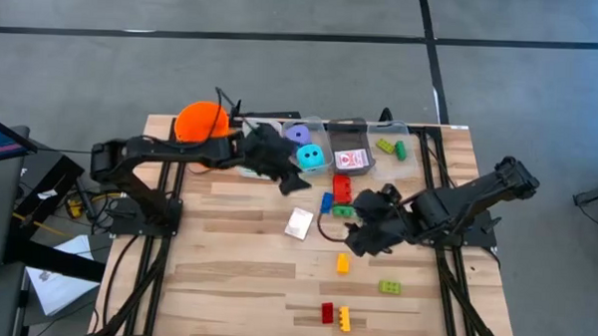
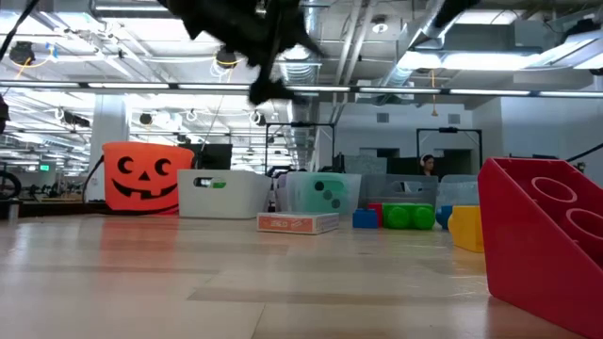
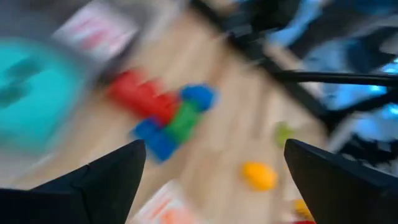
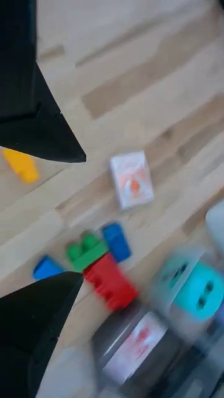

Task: Pick & Place Toys
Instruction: Put the 1 stud yellow game piece into the white bin

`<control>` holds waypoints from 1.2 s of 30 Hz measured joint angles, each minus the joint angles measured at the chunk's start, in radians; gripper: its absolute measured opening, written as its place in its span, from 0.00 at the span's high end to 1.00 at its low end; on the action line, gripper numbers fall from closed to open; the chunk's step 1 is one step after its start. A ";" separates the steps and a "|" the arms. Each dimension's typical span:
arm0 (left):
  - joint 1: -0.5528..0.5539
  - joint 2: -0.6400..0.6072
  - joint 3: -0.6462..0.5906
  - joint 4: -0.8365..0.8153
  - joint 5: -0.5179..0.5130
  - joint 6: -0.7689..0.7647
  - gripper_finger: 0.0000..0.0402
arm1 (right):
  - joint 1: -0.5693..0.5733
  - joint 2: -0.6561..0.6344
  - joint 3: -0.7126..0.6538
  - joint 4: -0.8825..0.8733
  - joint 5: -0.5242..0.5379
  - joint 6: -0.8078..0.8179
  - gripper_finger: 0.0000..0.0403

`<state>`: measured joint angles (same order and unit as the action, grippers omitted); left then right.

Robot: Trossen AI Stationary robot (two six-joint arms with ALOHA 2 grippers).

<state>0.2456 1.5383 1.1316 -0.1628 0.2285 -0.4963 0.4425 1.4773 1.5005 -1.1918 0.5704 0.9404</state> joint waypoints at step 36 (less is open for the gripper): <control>-0.299 0.000 0.000 0.230 -0.285 -0.044 0.09 | 0.277 0.017 -0.357 0.308 0.061 0.921 0.27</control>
<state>-0.0532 1.5383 1.1316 0.0669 -0.0564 -0.5398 0.7200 1.4940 1.1439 -0.8842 0.6314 1.8613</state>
